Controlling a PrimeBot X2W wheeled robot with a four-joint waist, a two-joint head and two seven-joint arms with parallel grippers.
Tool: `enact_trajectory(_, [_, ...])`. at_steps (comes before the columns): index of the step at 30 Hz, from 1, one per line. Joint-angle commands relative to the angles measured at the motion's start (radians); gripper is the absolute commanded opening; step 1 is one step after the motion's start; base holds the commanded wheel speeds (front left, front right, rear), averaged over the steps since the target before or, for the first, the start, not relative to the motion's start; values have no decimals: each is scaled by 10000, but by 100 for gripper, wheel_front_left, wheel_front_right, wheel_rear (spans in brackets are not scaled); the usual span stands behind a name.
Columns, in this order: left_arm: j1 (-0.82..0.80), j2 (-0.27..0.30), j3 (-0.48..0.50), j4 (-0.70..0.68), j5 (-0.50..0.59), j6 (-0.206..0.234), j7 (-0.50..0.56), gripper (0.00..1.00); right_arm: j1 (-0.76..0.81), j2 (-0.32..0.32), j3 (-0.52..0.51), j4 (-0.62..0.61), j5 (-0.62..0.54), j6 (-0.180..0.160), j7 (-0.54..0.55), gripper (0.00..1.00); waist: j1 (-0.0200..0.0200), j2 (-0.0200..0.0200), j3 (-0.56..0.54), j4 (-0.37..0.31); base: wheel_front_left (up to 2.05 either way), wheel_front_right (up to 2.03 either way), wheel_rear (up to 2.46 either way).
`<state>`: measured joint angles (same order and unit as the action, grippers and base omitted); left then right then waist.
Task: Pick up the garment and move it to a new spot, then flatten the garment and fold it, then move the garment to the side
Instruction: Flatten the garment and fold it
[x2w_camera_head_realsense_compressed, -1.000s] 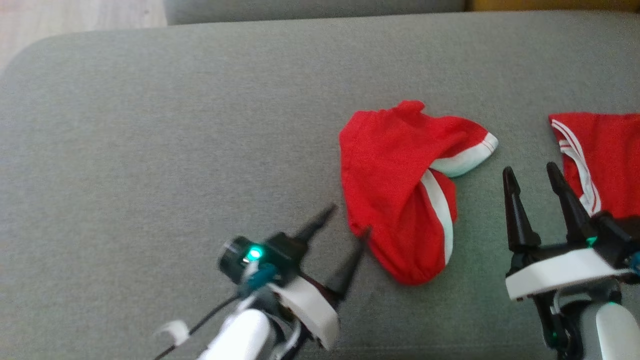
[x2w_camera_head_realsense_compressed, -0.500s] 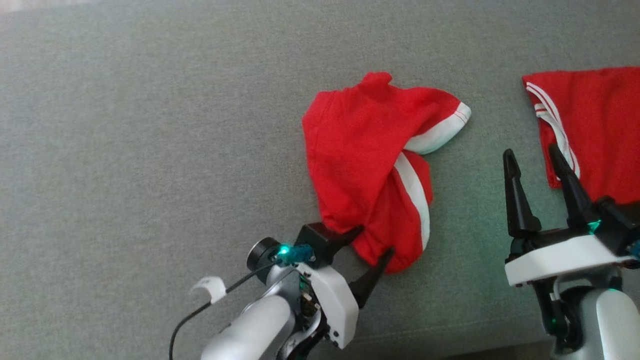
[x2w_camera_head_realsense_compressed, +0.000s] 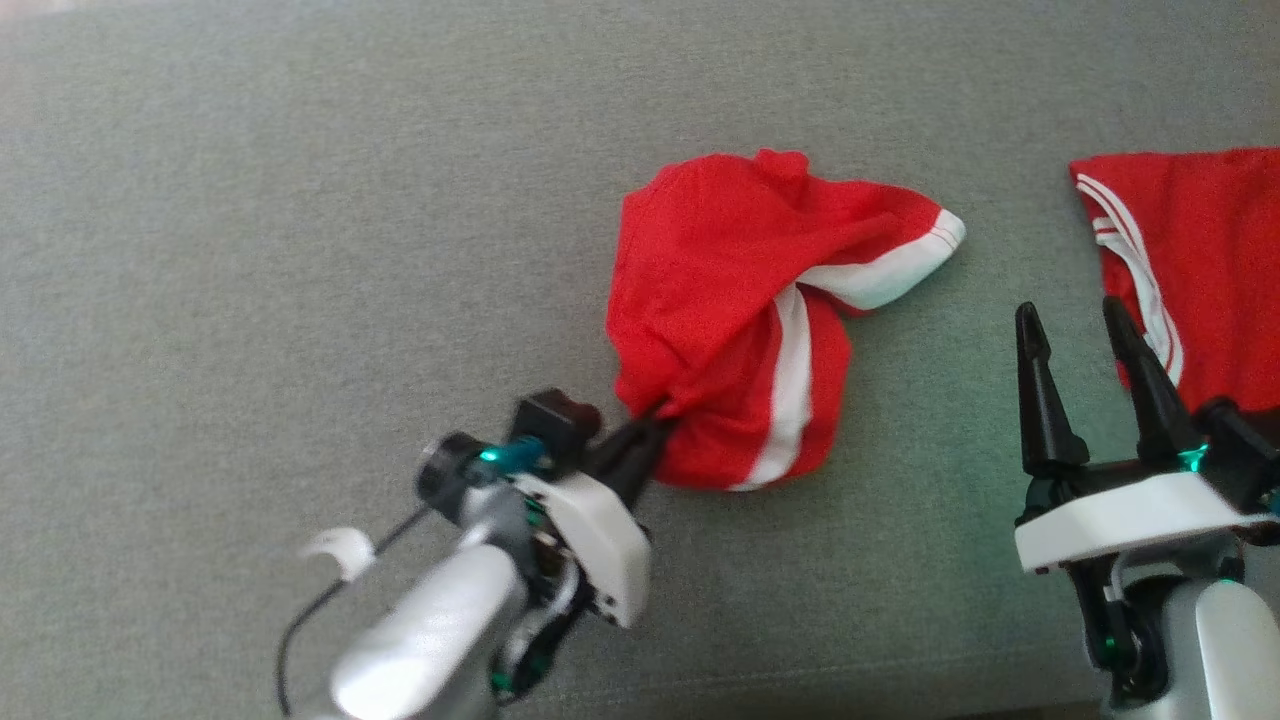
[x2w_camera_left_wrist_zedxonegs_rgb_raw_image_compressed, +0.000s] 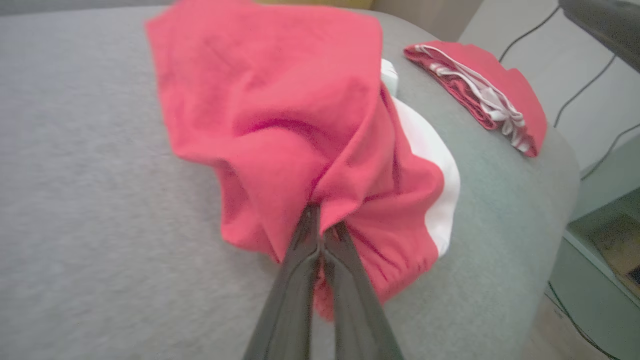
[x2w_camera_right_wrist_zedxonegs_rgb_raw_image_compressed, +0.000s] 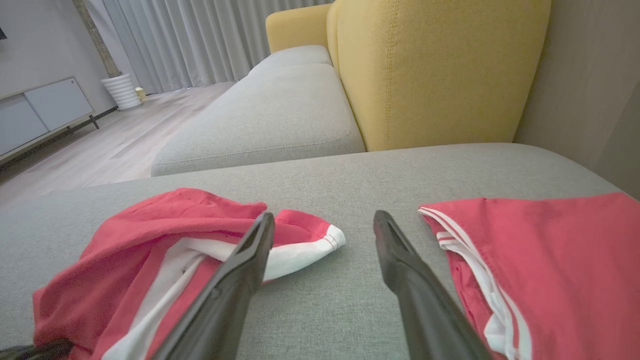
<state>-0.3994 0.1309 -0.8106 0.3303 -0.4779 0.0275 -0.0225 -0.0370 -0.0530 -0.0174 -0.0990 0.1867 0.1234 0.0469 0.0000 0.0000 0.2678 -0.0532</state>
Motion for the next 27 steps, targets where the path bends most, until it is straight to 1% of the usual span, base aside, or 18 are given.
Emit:
enact_trajectory(1, [-169, 336, 518, -579, -138, 97, 98, 0, -284, 3, 163, -285, 70, 73, -77, 100, 0, 0, -34, 113, 0, 0, 0])
enact_trajectory(8, [146, 1644, 1255, -1927, -293, 619, 661, 0, -255, 17, 142, -242, 131, 73, -35, 100, 0, 0, -112, 361, 0, 0, 0])
enact_trajectory(9, [146, 1644, 1255, -1927, -293, 619, 661, 0, -255, 17, 142, -242, 131, 73, -35, 100, 0, 0, -112, 361, 0, 0, 0])
enact_trajectory(13, [130, 2421, 1697, -2553, -284, 880, 1036, 0, -250, 22, 153, -246, 149, 73, 1, 100, 0, 0, -129, 414, 0, 0, 0])
enact_trajectory(16, [-63, 2992, 2020, -2900, -268, 965, 1361, 0, -280, 24, 178, -242, 189, 73, 15, 100, 0, 0, -100, 406, 0, 0, 0])
enact_trajectory(19, [-295, 3390, 2275, -2935, -325, 963, 1635, 0, -352, 25, 240, -199, 253, 73, 5, 100, 0, 0, -69, 307, 0, 0, 0])
enact_trajectory(22, [-484, 3484, 2477, -2584, -483, 949, 1699, 0, -411, 26, 242, -162, 303, 73, -35, 100, 0, 0, -50, 165, 0, 0, 0])
enact_trajectory(26, [-555, 3197, 2679, -1727, -897, 921, 1550, 0, -440, 26, 254, -122, 341, 73, -70, 100, 0, 0, -20, -20, 0, 0, 0])
enact_trajectory(27, [-568, 3095, 2724, -1472, -991, 920, 1472, 22, -437, 27, 255, -121, 352, 73, -77, 100, 0, 0, -12, -53, 0, 0, 0])
